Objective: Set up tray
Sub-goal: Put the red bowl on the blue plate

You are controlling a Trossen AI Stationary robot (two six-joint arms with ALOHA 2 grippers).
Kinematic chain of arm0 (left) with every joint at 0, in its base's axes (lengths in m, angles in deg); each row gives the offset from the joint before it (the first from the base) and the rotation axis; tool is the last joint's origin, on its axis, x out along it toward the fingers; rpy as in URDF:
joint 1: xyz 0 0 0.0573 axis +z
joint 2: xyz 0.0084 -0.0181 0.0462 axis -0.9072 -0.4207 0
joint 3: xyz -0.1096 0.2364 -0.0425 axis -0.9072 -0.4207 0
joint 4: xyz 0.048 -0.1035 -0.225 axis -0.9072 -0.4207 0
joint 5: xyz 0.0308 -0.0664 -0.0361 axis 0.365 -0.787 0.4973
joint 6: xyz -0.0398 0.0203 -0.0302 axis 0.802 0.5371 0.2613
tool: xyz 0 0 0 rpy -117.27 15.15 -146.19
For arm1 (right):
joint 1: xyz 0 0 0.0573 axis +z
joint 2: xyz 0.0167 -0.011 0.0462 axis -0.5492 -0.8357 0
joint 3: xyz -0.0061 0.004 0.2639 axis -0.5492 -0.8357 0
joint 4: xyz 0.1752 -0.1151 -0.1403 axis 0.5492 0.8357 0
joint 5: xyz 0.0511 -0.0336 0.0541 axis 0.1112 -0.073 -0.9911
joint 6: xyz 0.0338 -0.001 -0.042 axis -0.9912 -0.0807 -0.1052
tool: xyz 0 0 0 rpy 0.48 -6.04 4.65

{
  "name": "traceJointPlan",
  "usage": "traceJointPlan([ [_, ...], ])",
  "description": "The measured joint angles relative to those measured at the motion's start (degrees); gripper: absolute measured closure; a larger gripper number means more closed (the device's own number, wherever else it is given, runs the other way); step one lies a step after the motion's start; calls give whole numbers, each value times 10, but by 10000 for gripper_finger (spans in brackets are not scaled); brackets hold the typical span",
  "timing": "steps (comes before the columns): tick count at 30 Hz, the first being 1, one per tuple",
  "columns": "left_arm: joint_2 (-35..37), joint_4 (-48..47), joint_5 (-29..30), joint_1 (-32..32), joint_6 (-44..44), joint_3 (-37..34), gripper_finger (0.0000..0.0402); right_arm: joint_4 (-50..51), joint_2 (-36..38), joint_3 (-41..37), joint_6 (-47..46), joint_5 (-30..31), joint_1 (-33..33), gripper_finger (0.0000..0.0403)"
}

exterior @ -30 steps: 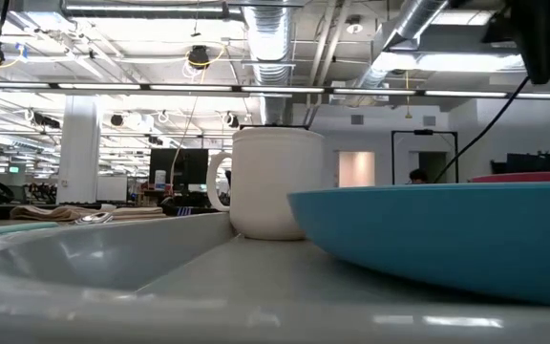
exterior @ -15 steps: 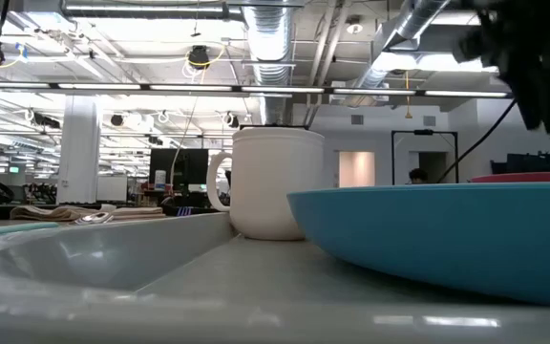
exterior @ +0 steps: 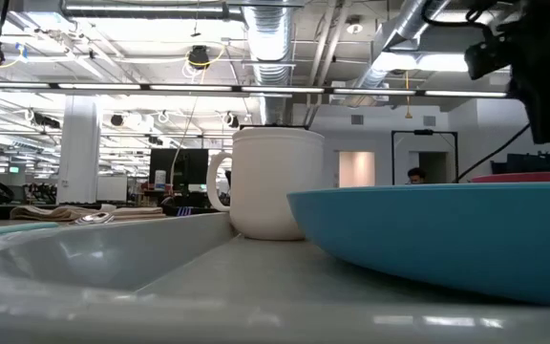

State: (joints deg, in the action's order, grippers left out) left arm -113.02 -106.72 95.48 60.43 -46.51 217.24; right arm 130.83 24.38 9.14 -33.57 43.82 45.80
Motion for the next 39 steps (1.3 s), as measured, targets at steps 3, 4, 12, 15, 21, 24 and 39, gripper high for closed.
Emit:
traceJointPlan([
  [3,0,0,0,0,0,0,334,3,13,-20,-21,-1,0,281],
  [4,0,0,0,0,0,0,334,3,15,-26,-24,-1,0,282],
  [12,0,0,0,0,0,0,334,-48,-3,-59,-17,-5,0,284],
  [15,0,0,0,0,0,0,334,-58,-11,-62,-13,-4,-3,284],
  [21,0,0,1,0,0,0,334,-59,-13,-62,-14,-2,-18,284],
  [24,0,0,1,0,0,0,334,-70,-22,-62,-13,-2,-28,284],
  [39,0,0,1,0,0,0,334,-121,-156,-62,68,-2,-61,290],
])
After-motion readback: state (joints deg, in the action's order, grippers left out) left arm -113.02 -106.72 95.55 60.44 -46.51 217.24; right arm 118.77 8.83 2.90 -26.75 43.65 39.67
